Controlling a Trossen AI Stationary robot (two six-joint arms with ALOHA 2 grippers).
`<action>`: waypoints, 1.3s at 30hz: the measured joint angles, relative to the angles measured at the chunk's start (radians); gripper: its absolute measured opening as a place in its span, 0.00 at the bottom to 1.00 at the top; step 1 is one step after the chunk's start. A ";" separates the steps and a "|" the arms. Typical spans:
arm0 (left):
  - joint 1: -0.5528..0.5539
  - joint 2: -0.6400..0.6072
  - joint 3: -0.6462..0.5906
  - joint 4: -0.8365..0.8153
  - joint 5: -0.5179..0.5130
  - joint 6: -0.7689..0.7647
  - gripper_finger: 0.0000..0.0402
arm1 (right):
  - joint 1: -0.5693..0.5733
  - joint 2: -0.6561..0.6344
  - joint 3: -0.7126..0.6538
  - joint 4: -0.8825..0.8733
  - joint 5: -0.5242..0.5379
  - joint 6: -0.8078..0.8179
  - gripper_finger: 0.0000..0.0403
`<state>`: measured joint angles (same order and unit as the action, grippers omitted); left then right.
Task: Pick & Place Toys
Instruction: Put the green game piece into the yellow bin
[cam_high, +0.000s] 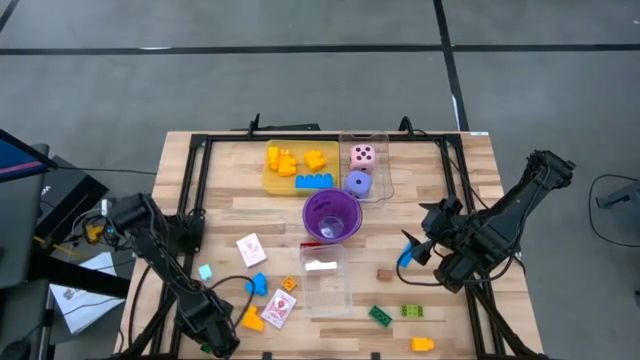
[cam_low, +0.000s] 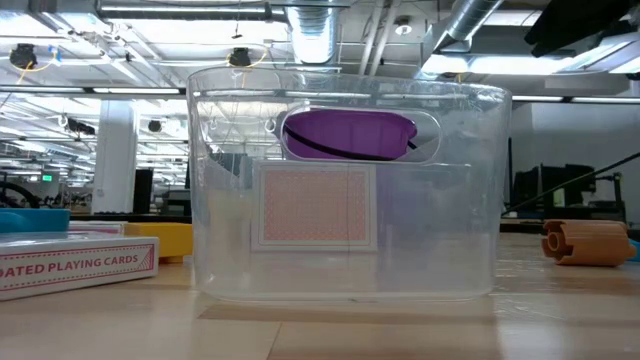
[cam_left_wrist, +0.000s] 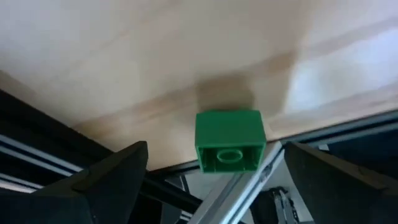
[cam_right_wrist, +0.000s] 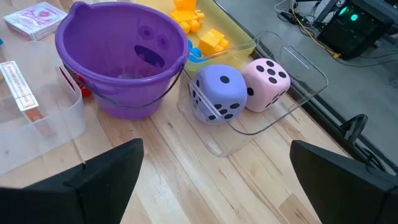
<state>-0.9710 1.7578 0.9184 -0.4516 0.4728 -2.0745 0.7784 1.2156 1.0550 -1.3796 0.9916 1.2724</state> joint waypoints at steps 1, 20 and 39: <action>0.000 0.005 0.000 0.002 0.000 -0.002 0.92 | 0.000 0.000 0.000 0.000 0.000 0.000 0.99; 0.001 0.023 0.000 0.006 -0.004 0.030 0.31 | 0.000 0.000 0.000 0.000 0.000 0.000 0.98; 0.235 -0.440 0.000 -0.502 -0.467 0.325 0.33 | 0.000 0.000 0.000 0.001 0.000 -0.016 0.95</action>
<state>-0.7356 1.3173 0.9184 -0.9538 0.0055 -1.7498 0.7784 1.2156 1.0550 -1.3785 0.9920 1.2564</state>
